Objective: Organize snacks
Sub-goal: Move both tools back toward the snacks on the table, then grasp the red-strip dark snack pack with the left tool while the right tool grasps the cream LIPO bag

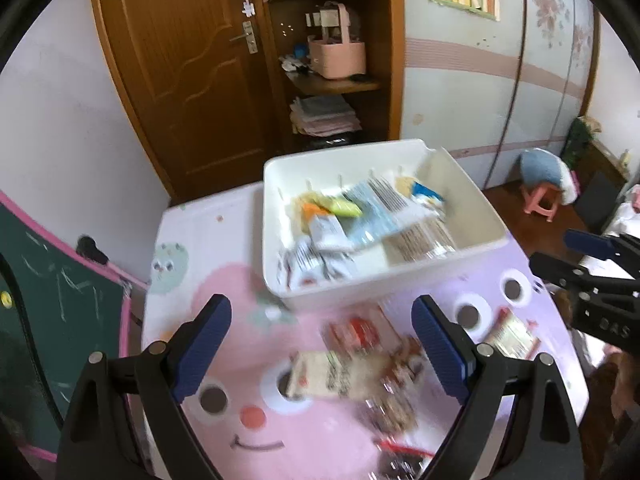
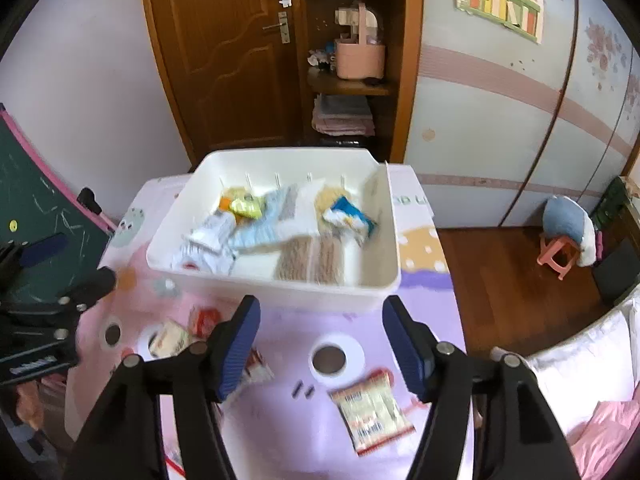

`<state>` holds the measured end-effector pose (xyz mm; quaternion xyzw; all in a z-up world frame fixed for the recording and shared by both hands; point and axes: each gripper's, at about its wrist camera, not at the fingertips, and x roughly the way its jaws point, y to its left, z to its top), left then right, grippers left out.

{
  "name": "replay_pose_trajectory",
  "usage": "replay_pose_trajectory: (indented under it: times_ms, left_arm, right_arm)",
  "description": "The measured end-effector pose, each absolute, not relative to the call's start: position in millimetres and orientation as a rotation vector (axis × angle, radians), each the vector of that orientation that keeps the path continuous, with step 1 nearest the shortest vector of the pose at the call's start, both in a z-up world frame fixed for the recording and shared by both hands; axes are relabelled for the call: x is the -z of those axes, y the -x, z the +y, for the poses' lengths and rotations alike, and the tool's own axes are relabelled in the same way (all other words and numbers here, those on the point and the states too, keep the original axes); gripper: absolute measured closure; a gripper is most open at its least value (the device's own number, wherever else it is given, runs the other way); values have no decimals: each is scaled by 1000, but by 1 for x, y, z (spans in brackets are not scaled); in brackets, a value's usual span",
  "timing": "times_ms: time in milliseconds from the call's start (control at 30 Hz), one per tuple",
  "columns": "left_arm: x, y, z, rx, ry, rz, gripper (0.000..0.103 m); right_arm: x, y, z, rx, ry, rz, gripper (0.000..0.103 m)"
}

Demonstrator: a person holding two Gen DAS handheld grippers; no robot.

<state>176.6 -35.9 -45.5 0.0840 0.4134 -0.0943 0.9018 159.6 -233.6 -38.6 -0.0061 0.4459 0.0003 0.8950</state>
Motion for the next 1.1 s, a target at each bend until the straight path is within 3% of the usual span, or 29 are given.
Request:
replay_pose_trajectory:
  times_ms: [333, 633, 1100]
  left_arm:
    - [112, -100, -37, 279, -114, 1005, 12]
    - [193, -83, -46, 285, -82, 1203, 12]
    - [235, -89, -67, 318, -151, 1286, 14]
  right_arm:
    - [88, -117, -270, 28, -40, 1032, 34]
    - [152, -120, -297, 12, -53, 1148, 29]
    - [206, -130, -283, -25, 80, 1238, 28]
